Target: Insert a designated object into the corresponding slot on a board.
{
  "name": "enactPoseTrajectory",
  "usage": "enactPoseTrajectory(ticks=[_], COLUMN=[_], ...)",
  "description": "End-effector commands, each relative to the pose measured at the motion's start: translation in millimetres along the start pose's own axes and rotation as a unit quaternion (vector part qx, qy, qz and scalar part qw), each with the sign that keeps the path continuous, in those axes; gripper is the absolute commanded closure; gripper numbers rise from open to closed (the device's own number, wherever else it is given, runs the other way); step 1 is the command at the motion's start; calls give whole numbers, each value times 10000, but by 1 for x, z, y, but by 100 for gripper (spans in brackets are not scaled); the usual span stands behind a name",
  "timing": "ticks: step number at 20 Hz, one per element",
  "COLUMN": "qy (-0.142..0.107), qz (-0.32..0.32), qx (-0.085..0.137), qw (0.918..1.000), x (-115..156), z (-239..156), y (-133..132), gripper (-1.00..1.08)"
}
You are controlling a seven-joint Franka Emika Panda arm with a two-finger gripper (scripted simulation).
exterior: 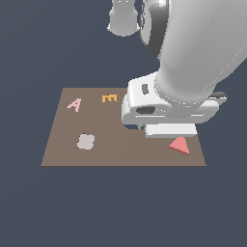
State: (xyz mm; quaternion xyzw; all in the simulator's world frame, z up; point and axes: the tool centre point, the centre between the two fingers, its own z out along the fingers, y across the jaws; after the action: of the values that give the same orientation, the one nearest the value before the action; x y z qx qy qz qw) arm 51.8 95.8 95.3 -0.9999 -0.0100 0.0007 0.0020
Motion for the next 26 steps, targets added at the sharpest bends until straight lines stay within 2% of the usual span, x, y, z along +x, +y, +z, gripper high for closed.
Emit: enactPoseTrajectory(ticks=[1,6,12,26], qy=[4,5,6,5], qz=[-51,-127,-178,-195], qx=[-5,-13,-18,-20], qw=[10000,9999,9998,9998], x=[9,23,32,35], z=[13,31,42,60], y=[-18,-44,-61,-66], gripper=[-92,-92,-92,-92])
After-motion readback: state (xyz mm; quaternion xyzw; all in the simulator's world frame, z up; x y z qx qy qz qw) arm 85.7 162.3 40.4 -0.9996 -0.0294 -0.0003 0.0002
